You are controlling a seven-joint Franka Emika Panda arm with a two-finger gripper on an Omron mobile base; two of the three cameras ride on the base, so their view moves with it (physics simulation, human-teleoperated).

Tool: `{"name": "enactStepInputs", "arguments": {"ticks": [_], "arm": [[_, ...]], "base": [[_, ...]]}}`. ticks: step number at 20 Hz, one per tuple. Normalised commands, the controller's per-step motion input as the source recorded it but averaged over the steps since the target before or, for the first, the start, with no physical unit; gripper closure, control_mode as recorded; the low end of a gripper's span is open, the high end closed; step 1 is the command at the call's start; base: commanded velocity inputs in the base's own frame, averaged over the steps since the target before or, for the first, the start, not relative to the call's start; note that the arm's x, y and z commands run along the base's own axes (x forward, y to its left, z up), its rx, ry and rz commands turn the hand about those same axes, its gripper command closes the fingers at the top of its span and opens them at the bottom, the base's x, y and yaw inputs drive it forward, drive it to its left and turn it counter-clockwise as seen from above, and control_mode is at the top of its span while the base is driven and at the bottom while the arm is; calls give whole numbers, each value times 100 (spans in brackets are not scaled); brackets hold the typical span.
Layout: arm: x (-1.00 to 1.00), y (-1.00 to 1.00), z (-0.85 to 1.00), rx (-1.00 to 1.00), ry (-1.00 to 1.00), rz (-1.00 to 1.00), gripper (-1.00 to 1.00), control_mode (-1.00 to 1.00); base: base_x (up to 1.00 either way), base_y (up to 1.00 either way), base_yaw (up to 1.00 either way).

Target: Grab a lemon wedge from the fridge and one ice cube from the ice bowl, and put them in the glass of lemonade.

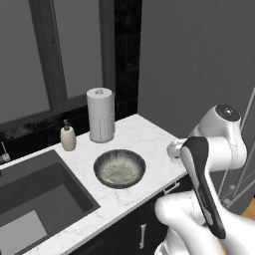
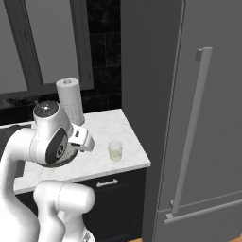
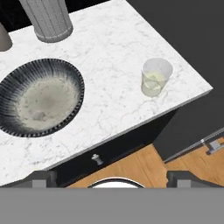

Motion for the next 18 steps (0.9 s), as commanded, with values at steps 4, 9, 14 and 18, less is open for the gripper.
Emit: {"name": "enactStepInputs", "arguments": {"ticks": [4, 9, 14, 18], "arm": [[3, 13, -2, 0, 0, 0, -100, -100], [-3, 18, -9, -1, 0, 0, -100, -100], [-56, 2, -38, -1, 0, 0, -100, -100], [0, 0, 0, 0, 0, 0, -100, 100]], "base": [[0, 0, 0], [0, 0, 0], [0, 0, 0], [-83, -6, 0]]}}
